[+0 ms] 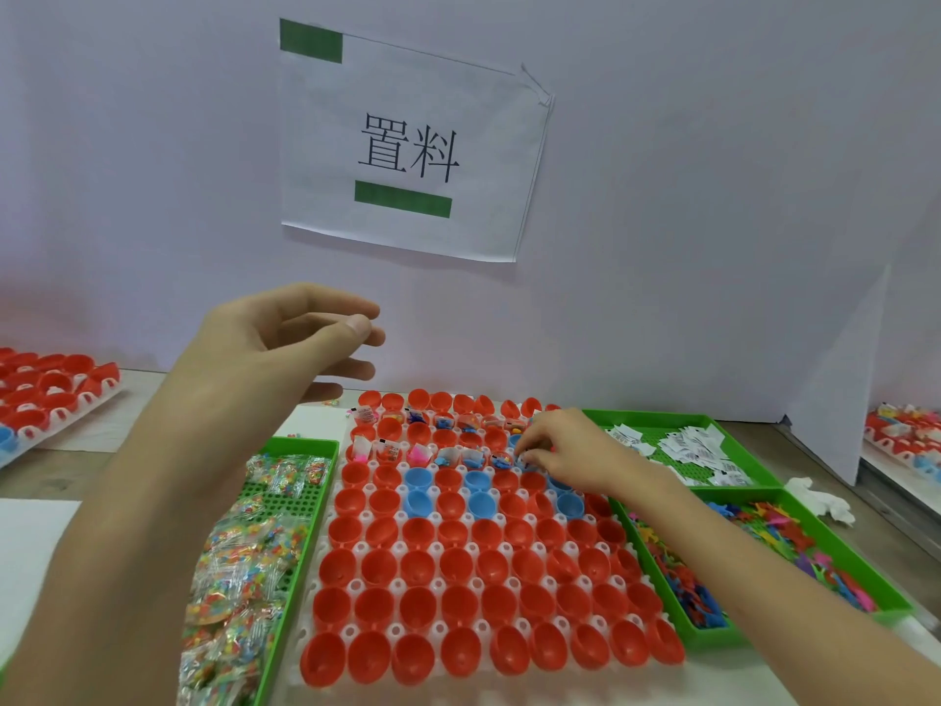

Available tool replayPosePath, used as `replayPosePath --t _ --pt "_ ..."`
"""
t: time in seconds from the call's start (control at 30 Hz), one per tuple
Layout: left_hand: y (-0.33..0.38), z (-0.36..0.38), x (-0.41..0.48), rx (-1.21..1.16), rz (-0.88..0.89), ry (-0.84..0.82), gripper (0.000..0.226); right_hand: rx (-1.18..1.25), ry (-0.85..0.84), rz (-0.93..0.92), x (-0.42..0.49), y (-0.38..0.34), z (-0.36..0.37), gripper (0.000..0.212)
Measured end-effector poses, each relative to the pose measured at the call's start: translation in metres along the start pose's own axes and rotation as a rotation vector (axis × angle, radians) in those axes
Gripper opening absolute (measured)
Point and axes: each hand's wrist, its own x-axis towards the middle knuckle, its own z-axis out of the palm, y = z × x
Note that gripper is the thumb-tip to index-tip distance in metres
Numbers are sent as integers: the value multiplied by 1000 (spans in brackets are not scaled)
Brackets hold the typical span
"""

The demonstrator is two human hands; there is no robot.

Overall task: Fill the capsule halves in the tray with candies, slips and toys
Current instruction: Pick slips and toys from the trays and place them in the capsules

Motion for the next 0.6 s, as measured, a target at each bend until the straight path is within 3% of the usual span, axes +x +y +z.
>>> replayPosePath --t 0.4,0.6 --pt "-4 0 1 32 -41 12 12 94 226 67 -4 -4 14 13" --pt "-11 -1 2 77 -82 33 11 60 198 25 -6 -2 21 13"
